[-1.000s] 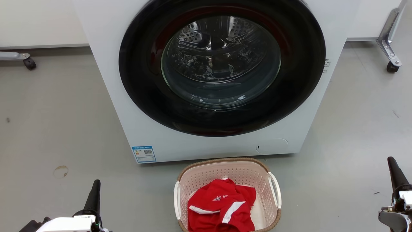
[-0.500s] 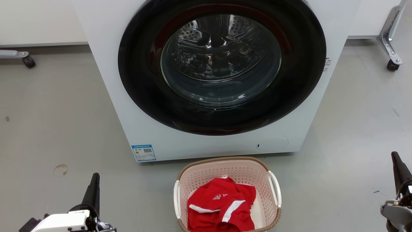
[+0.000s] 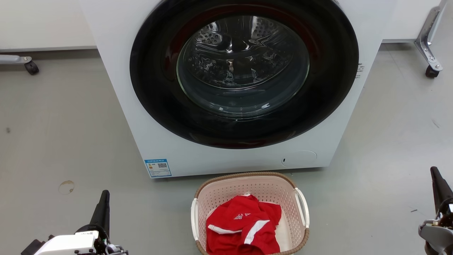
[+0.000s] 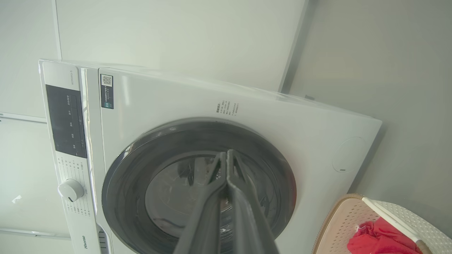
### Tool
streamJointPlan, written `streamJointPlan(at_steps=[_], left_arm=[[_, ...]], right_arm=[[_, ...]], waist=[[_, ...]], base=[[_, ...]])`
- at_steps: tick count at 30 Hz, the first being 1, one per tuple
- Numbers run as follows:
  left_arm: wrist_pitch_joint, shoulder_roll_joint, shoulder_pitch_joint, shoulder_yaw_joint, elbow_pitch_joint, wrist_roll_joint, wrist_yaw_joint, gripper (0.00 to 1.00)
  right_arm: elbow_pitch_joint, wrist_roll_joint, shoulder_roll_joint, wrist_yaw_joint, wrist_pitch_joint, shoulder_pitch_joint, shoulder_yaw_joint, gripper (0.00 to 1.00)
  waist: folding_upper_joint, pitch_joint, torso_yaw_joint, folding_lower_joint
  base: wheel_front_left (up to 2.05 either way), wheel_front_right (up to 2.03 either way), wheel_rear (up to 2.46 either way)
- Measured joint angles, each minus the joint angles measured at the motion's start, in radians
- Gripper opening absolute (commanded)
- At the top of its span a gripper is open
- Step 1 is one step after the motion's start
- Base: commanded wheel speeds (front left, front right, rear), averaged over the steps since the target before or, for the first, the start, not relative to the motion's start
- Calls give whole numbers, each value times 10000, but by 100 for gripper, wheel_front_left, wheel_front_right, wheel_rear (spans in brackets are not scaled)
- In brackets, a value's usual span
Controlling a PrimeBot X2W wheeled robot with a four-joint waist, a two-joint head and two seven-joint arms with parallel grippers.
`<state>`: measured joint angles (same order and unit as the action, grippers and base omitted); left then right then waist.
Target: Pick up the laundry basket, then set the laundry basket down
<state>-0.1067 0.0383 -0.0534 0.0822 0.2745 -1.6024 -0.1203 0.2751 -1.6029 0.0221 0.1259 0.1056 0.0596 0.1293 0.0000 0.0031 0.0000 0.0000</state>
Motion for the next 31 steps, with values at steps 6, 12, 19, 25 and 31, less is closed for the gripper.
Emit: streamJointPlan(at_steps=[6, 12, 19, 25, 31], left_arm=[[0, 0, 0, 0, 0, 0, 0, 0], [0, 0, 0, 2, 0, 0, 0, 0], [0, 0, 0, 2, 0, 0, 0, 0], [0, 0, 0, 2, 0, 0, 0, 0], [0, 0, 0, 2, 0, 0, 0, 0]], right_arm=[[0, 0, 0, 0, 0, 0, 0, 0], [0, 0, 0, 0, 0, 0, 0, 0], [0, 0, 0, 0, 0, 0, 0, 0], [0, 0, 0, 0, 0, 0, 0, 0], [0, 0, 0, 0, 0, 0, 0, 0]], waist=[[0, 0, 0, 1], [0, 0, 0, 0], [0, 0, 0, 0], [0, 0, 0, 0], [0, 0, 0, 0]], base=[[0, 0, 0], [0, 0, 0], [0, 0, 0], [0, 0, 0], [0, 0, 0]])
